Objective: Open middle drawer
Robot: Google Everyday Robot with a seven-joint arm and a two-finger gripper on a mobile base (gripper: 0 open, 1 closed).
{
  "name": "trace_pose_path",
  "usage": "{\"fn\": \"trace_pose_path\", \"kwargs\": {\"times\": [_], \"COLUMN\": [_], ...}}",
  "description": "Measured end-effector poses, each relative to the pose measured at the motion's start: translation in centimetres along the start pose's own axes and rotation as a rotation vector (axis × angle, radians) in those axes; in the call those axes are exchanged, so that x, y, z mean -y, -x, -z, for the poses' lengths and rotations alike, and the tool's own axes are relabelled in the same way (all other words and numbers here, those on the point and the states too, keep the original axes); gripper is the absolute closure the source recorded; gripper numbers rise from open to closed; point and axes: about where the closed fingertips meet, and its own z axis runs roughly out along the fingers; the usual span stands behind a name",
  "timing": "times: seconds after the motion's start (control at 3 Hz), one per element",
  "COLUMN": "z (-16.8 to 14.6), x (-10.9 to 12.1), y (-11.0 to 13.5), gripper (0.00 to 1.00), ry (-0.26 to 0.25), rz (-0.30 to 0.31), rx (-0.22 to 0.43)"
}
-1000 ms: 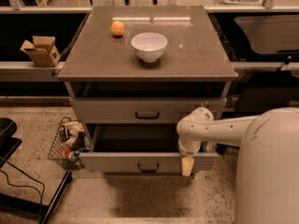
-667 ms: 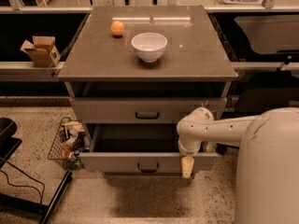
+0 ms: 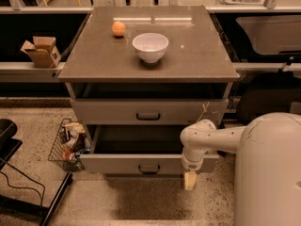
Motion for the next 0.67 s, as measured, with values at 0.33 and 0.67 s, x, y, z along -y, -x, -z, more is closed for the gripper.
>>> {"fn": "trace_pose_path", "kwargs": {"times": [0.33,0.67], "z": [0.28,0.65], "x": [-0.62,-0.58], "y": [-0.09,-0.08], "gripper": [0.47,0.70], "ry": [0.013,0.013], "rz": [-0.003,-0.003], "rx": [0.002,0.002]}}
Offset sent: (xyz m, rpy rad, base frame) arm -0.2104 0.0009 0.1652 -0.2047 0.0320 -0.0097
